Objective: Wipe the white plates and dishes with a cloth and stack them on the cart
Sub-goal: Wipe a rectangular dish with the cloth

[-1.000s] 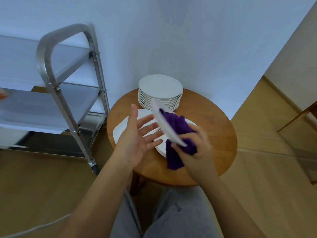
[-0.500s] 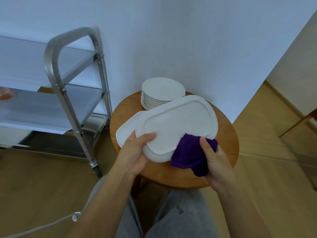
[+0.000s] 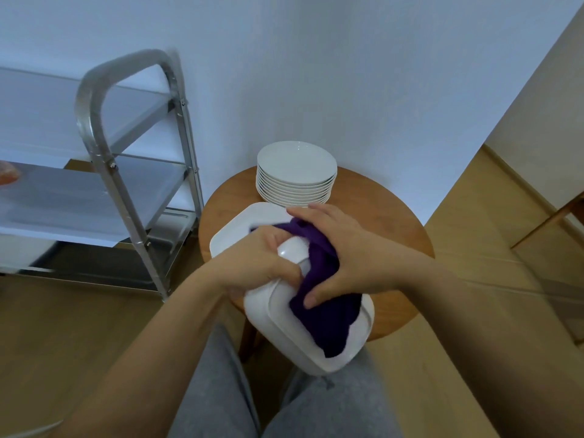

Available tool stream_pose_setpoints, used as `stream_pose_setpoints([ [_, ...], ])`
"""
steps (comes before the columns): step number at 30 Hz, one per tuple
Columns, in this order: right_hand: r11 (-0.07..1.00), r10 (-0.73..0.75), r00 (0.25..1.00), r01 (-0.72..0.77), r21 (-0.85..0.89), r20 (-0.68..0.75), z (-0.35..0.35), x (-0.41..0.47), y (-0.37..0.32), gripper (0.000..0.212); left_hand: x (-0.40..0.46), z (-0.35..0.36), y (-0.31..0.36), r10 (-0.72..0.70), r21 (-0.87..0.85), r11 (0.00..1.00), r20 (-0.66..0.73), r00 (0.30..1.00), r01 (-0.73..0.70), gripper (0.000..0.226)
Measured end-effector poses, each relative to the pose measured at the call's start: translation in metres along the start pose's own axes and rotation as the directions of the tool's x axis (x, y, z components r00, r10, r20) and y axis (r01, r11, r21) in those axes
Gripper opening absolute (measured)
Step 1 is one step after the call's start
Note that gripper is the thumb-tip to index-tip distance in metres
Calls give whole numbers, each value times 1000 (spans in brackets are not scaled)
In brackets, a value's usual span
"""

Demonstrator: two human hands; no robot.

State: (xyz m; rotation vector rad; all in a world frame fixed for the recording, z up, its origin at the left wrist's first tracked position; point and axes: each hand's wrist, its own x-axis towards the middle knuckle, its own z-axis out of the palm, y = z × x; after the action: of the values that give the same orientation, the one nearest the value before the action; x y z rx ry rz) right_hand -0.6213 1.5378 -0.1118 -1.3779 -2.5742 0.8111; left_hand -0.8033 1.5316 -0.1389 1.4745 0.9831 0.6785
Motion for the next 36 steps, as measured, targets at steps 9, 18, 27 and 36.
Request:
stream_pose_setpoints([
  [9,844,-75,992,9,536,102,-12,2,15,56,-19,-14,11,170,-101,980,-2,985,-169,40],
  [18,521,77,982,107,847,-171,-4,-25,52,55,-15,-24,-7,125,-484,823,-356,926,-298,30],
  [27,40,659,651,469,883,-376,44,-9,26,66,4,20,-13,-152,-637,681,-606,781,-363,42],
  [36,93,654,643,456,885,-399,55,2,13,78,1,52,-37,-131,-703,625,-522,843,-339,38],
])
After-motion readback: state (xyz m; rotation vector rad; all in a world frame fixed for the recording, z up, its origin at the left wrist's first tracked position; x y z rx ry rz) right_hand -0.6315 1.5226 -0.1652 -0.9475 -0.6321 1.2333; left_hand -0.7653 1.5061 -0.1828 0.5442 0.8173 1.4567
